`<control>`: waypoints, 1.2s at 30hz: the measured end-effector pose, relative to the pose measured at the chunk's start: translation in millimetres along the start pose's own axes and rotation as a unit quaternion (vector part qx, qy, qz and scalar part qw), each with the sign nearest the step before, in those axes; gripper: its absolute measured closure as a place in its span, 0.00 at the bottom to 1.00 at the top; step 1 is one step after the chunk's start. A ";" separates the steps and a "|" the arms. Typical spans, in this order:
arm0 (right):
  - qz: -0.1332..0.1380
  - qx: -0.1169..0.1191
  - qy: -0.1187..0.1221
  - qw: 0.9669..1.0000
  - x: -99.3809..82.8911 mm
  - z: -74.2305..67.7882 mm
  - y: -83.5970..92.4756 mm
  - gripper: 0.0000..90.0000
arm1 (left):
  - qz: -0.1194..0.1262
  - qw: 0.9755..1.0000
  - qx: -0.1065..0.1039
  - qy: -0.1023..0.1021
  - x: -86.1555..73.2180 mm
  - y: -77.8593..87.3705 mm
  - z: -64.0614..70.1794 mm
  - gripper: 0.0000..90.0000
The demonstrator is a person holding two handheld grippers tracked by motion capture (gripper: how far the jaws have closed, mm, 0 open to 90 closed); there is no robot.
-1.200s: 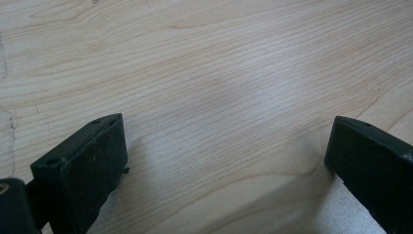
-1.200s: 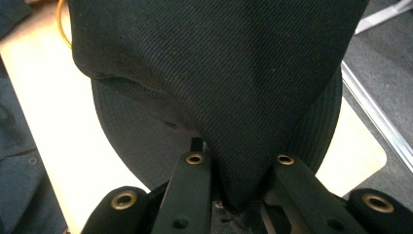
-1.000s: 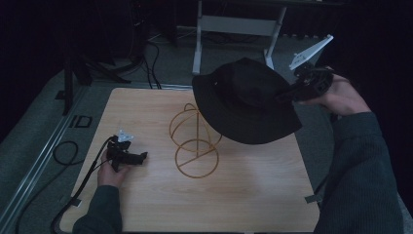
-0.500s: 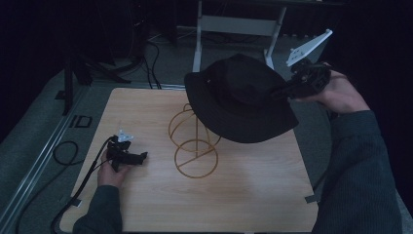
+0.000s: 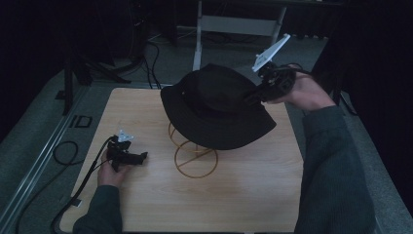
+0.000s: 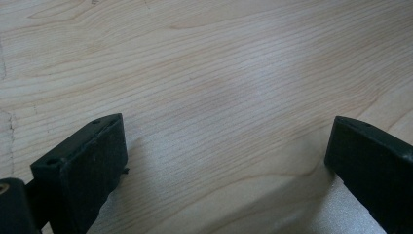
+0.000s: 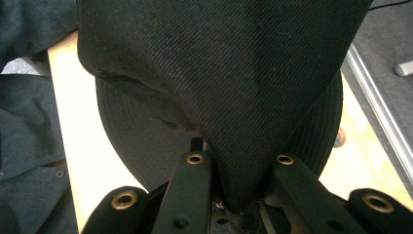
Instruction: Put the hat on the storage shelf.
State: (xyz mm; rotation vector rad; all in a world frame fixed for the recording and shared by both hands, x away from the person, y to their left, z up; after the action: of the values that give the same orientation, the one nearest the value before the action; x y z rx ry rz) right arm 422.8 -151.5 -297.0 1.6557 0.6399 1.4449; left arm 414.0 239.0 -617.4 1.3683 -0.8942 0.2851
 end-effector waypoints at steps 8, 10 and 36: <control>-0.014 0.026 -0.001 1.000 11.4 0.0 -33.2 0.94 | 0.000 1.000 0.000 0.000 0.0 0.0 0.0 0.02; -0.014 0.033 -0.004 0.999 12.0 1.1 -40.1 0.94 | 0.000 1.000 0.000 0.001 0.1 0.0 0.1 0.02; -0.016 0.027 -0.035 0.999 7.1 3.5 -58.3 0.32 | 0.000 1.000 0.000 0.000 0.0 0.1 0.1 0.02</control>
State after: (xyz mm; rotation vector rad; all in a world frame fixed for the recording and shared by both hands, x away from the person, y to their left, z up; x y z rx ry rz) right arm 435.8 -115.8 -342.0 1.7218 0.6684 1.3508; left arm 413.9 239.0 -617.4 1.3683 -0.8936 0.2845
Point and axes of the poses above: each handheld gripper's, and its own axes: y roughly backward along the jaws, x roughly out of its top, z roughly to its right, the point moved 7 cm from there along -y, roughly forward along the jaws, and after that the axes turned 4 degrees about x, right-handed, at the moved point
